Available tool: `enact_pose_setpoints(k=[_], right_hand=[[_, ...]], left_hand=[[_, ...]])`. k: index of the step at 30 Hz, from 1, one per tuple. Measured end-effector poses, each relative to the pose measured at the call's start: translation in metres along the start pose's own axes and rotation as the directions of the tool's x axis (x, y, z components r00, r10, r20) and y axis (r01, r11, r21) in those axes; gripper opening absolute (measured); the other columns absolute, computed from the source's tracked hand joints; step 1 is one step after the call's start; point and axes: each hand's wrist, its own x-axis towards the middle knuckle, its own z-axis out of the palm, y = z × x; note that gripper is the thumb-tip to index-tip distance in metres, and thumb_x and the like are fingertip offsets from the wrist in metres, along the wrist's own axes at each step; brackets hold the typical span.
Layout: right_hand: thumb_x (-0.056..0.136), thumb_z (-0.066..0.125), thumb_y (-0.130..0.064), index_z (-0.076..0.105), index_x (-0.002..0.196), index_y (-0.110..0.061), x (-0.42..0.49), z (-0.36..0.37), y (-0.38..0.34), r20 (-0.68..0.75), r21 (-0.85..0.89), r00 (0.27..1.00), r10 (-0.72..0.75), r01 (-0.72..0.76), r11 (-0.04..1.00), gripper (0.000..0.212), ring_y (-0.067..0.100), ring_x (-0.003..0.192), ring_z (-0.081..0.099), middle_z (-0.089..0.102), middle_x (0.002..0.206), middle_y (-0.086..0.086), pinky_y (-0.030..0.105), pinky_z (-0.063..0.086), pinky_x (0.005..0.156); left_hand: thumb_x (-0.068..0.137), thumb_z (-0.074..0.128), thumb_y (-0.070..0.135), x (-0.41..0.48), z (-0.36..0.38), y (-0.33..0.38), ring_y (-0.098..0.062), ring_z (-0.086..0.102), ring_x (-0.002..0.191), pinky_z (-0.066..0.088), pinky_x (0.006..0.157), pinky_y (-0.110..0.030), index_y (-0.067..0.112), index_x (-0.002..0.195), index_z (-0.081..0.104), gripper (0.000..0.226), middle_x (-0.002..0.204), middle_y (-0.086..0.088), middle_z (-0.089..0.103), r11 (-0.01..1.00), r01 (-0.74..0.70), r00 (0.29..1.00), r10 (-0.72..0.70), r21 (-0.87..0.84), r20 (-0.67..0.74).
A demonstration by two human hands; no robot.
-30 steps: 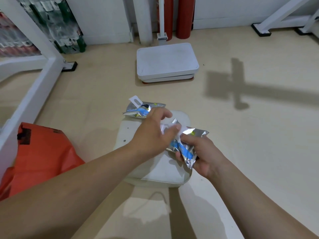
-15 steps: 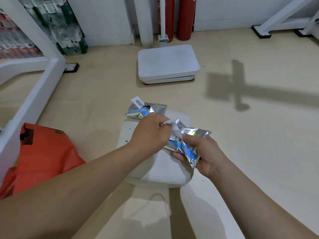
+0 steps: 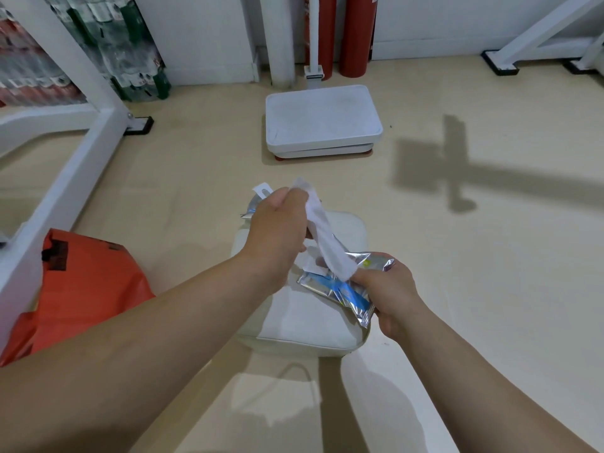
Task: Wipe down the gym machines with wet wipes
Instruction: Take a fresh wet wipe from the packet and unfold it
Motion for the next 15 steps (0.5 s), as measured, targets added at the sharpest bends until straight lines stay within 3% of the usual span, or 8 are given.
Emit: enact_pose_setpoints(k=[3,6,8,11,15], right_hand=[[0.072,0.09,-0.002,0.071,0.112,-0.007,0.001,0.001,0.001,0.014,0.016,1.0,0.004,-0.004,1.0,0.045,0.034,0.095,0.077,0.08,0.1,0.011,0.05,0.063,0.088],[0.076,0.087,-0.001,0.068,0.117,-0.003,0.002,0.001,0.002,0.035,0.038,0.999,0.028,-0.029,0.999,0.045,0.034,0.096,0.077,0.079,0.105,0.013,0.054,0.061,0.092],[0.08,0.079,0.006,0.068,0.119,-0.003,0.004,0.0,-0.001,0.065,0.038,0.996,0.06,-0.063,0.997,0.042,0.038,0.099,0.076,0.078,0.108,0.016,0.056,0.06,0.093],[0.081,0.063,0.019,0.07,0.113,-0.003,0.003,-0.001,-0.005,0.099,0.048,0.992,0.079,-0.084,0.995,0.04,0.042,0.101,0.075,0.077,0.108,0.021,0.053,0.06,0.092],[0.081,0.067,0.017,0.071,0.105,-0.007,-0.003,0.006,-0.002,0.021,-0.006,0.999,0.041,-0.041,0.999,0.034,0.041,0.098,0.075,0.075,0.107,0.022,0.052,0.063,0.085]], left_hand=[[0.101,0.049,0.036,0.001,-0.001,-0.007,-0.017,0.052,0.069,0.047,0.066,-0.03,-0.004,0.092,0.049,0.041,0.078,-0.006,0.053,0.997,-0.071,0.997,0.071,0.04,0.001],[0.1,0.057,0.043,0.001,-0.005,-0.005,-0.012,0.041,0.056,0.039,0.048,-0.016,0.015,0.071,0.036,0.046,0.067,0.002,0.036,0.994,-0.092,0.995,0.094,0.054,-0.038],[0.096,0.062,0.044,0.007,-0.011,-0.007,-0.021,0.045,0.061,0.042,0.052,-0.024,0.019,0.069,0.034,0.047,0.07,-0.001,0.034,0.998,-0.065,0.998,0.065,0.014,-0.013],[0.092,0.061,0.045,0.006,-0.015,-0.018,-0.018,0.04,0.065,0.04,0.062,-0.031,0.011,0.075,0.038,0.045,0.073,-0.002,0.036,0.98,-0.07,0.997,0.062,0.188,0.048],[0.098,0.059,0.046,-0.001,-0.01,-0.028,-0.013,0.034,0.06,0.03,0.055,-0.026,0.019,0.076,0.039,0.04,0.071,0.003,0.036,0.951,-0.062,0.995,0.035,0.303,0.096]])
